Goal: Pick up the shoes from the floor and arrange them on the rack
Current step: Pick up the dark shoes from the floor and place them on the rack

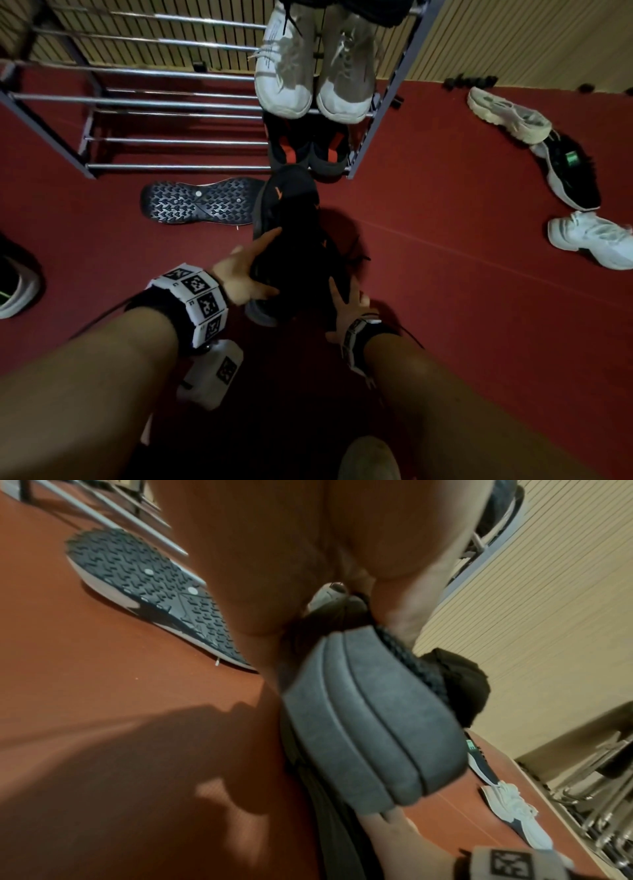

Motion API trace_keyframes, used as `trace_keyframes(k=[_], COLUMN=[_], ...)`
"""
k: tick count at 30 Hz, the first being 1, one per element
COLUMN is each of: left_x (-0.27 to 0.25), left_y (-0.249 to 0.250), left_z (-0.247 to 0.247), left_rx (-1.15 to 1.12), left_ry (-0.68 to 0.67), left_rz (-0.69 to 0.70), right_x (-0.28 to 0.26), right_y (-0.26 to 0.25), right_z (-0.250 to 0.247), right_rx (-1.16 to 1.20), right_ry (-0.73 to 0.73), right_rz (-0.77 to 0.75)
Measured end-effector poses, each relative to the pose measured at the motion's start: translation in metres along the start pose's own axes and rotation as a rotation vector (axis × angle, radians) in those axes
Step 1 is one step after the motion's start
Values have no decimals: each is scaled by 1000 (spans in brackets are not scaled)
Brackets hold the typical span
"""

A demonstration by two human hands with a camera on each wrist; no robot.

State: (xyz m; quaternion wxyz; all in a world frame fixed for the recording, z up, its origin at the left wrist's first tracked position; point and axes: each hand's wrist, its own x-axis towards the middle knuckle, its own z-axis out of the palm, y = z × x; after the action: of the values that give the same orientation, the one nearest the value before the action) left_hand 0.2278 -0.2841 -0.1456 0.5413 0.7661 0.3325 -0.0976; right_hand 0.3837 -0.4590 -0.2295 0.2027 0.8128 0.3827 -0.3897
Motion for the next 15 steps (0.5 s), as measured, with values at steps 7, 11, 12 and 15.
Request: trace_keyframes(k=[7, 11, 12, 15], left_x=[1, -9, -12, -23], left_y=[7, 15, 14, 14], left_z=[0, -7, -10, -20], left_rx=[51, 32, 24, -24], left_ry=[21, 53, 69, 106], left_rz=[-7, -10, -2, 3], right_x=[-8, -19, -22, -32], right_y=[1, -1, -1, 0], right_z=[-10, -23, -27, -46], right_rx=[169, 307, 334, 375], right_ry=[68, 99, 118, 213], right_rz=[-37, -93, -110, -165])
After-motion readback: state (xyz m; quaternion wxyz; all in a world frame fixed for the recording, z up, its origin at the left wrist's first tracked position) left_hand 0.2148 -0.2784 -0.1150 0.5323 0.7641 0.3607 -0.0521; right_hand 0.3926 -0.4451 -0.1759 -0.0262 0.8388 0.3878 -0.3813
